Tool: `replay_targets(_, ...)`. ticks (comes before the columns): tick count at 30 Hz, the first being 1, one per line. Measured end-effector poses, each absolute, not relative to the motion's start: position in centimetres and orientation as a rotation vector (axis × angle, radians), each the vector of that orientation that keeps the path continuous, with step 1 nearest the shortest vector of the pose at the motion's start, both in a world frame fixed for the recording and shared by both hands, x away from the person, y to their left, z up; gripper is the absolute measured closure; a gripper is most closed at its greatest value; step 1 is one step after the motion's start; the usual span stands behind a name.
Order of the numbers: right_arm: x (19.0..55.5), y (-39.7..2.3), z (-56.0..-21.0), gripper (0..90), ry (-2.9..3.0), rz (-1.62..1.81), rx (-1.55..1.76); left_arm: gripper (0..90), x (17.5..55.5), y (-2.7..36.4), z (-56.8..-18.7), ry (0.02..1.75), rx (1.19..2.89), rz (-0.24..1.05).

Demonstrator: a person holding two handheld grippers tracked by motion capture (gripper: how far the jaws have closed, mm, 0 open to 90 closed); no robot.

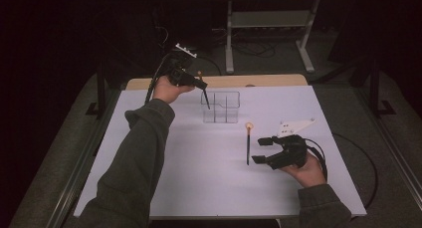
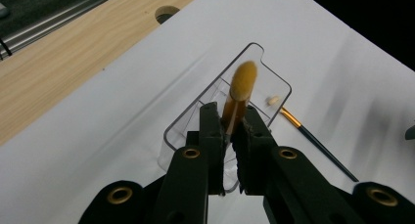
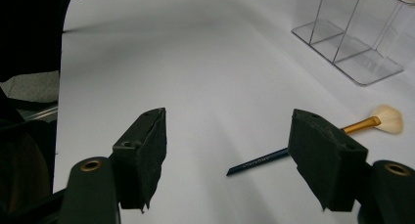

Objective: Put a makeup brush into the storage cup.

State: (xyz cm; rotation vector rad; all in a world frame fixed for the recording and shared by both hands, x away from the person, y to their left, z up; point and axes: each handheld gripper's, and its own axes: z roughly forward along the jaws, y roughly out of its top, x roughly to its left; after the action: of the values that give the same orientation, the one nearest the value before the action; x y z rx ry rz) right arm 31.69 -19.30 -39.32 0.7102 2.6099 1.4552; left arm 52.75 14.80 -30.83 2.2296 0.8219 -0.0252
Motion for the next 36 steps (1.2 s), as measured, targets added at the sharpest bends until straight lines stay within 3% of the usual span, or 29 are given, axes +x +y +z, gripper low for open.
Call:
replay_targets(22,31.8,-19.2,-39.4,28.7,2.616,1.454,0.702,81.8,52.5,14.8,-32.1,0.837,2.233,-0.041)
replay_targets(24,31.8,-19.2,-39.5,28.6,2.618,1.453,0.705,76.8,52.5,14.9,-32.1,0.842,2.232,-0.042)
replay_targets(36,31.8,-19.1,-39.5,28.5,2.626,1.453,0.702,70.6,52.2,15.4,-31.8,0.859,2.225,-0.023)
